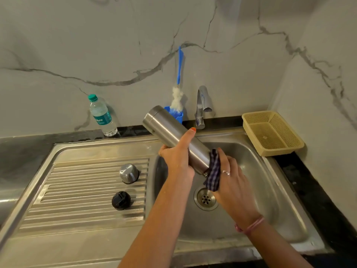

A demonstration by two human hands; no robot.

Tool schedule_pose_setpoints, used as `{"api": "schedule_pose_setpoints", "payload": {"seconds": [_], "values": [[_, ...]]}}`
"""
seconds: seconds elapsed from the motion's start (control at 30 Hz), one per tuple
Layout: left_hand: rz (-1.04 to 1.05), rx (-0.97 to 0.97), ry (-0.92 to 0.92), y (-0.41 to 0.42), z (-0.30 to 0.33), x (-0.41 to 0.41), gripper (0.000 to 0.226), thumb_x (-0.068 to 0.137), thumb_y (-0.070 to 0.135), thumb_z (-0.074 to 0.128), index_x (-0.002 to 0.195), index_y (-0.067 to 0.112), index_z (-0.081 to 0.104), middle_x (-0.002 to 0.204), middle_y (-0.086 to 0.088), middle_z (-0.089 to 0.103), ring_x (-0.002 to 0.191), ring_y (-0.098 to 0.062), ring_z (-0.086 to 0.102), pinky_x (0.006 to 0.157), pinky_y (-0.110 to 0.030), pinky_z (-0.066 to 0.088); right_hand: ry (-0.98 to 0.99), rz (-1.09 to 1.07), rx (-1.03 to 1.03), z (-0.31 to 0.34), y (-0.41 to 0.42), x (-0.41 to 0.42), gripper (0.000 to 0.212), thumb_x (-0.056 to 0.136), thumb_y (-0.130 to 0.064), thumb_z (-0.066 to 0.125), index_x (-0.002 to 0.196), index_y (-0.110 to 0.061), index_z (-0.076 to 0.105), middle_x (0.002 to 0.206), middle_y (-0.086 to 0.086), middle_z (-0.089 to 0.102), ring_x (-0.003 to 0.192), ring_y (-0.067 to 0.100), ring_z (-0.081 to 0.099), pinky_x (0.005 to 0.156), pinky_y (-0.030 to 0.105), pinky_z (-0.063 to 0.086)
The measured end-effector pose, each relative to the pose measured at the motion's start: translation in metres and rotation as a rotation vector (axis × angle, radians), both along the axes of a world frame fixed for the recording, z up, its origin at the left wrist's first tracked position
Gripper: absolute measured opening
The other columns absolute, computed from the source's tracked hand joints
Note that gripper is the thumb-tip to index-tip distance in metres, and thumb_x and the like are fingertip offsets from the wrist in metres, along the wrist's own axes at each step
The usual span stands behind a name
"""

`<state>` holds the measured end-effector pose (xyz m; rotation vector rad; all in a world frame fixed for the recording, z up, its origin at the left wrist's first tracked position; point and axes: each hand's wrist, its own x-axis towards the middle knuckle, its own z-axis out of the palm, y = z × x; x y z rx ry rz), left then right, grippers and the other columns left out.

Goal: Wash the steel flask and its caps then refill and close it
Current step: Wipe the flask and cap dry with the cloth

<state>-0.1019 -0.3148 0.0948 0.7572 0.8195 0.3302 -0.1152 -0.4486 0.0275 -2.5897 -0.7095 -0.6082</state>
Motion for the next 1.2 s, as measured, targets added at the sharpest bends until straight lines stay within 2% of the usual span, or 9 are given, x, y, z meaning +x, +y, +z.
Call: {"api": "schedule_pose_setpoints", "payload": {"seconds": [0.17,0.33,0.63,0.77,0.87,0.93,1.0,1.1,1.2], "values": [[0.043,-0.114,0.092,0.007,0.002,0.001,0.097,0.064,0.023,0.092,0.141,0.021,0.033,0.112,-0.009,0.057,0.090,-0.025,0.060,0.067,-0.042,0.051,-0.267,-0.003,-0.103,-0.018,-0.002,0.001,0.104,0.061,-0.023,0.085,0.145,-0.015,0.025,0.127,0.024,0.045,0.106,0.040,0.056,0.076,0.047,0.054],[0.030,-0.178,0.124,0.010,0.002,-0.002,0.102,0.062,0.029,0.093,0.143,0.019,0.032,0.113,-0.013,0.059,0.090,-0.028,0.061,0.069,-0.045,0.054,-0.428,0.086,-0.200,-0.028,-0.008,0.008,0.074,0.085,-0.032,0.062,0.147,-0.029,0.022,0.133,0.021,0.036,0.122,0.041,0.042,0.082,0.050,0.049],[0.031,-0.090,0.156,0.007,0.000,-0.005,0.106,0.068,0.019,0.090,0.144,0.022,0.017,0.107,-0.012,0.052,0.079,-0.022,0.055,0.087,-0.045,0.055,-0.199,0.019,-0.267,-0.014,0.017,0.003,0.100,0.064,-0.025,0.080,0.147,-0.015,0.026,0.127,0.022,0.043,0.107,0.039,0.052,0.077,0.048,0.051],[-0.007,-0.042,0.105,0.004,-0.004,-0.010,0.099,0.068,0.018,0.090,0.138,0.024,0.020,0.100,-0.006,0.052,0.081,-0.019,0.056,0.072,-0.037,0.054,-0.168,-0.053,-0.303,-0.009,0.026,0.003,0.088,0.071,-0.028,0.074,0.144,-0.007,0.030,0.117,0.020,0.051,0.094,0.035,0.057,0.066,0.044,0.052],[-0.049,0.009,0.071,0.000,-0.008,-0.013,0.091,0.066,0.016,0.091,0.130,0.022,0.026,0.105,-0.007,0.057,0.085,-0.018,0.062,0.063,-0.030,0.053,0.052,-0.069,-0.215,-0.002,0.033,0.008,0.086,0.072,-0.042,0.072,0.140,-0.006,0.033,0.112,0.015,0.056,0.088,0.031,0.061,0.065,0.042,0.055],[-0.078,0.038,0.057,0.001,-0.011,-0.013,0.090,0.065,0.013,0.091,0.128,0.022,0.027,0.106,-0.009,0.059,0.085,-0.019,0.065,0.058,-0.028,0.052,0.288,0.009,-0.089,0.001,0.033,0.016,0.090,0.071,-0.045,0.070,0.143,-0.011,0.028,0.124,0.009,0.051,0.103,0.028,0.057,0.081,0.041,0.054],[-0.120,0.065,0.032,0.004,-0.013,-0.015,0.092,0.064,0.009,0.091,0.129,0.021,0.028,0.108,-0.010,0.060,0.087,-0.020,0.067,0.060,-0.029,0.053,0.539,0.153,0.074,0.006,0.026,0.027,0.088,0.067,-0.040,0.074,0.140,-0.022,0.028,0.128,-0.001,0.047,0.111,0.018,0.054,0.089,0.033,0.051],[-0.202,0.100,-0.017,0.008,-0.017,-0.015,0.094,0.064,0.004,0.089,0.135,0.019,0.029,0.113,-0.010,0.060,0.094,-0.023,0.066,0.067,-0.033,0.053,0.887,0.344,0.239,0.015,0.011,0.038,0.075,0.063,-0.023,0.085,0.120,-0.037,0.037,0.115,-0.011,0.054,0.099,0.007,0.060,0.081,0.019,0.052],[-0.267,0.129,-0.077,0.009,-0.019,-0.014,0.092,0.065,0.000,0.085,0.137,0.017,0.031,0.116,-0.010,0.059,0.099,-0.022,0.064,0.072,-0.033,0.053,1.142,0.401,0.426,0.012,-0.002,0.045,0.070,0.065,-0.009,0.085,0.120,-0.033,0.047,0.111,-0.001,0.063,0.096,0.011,0.065,0.083,0.028,0.056]]}}
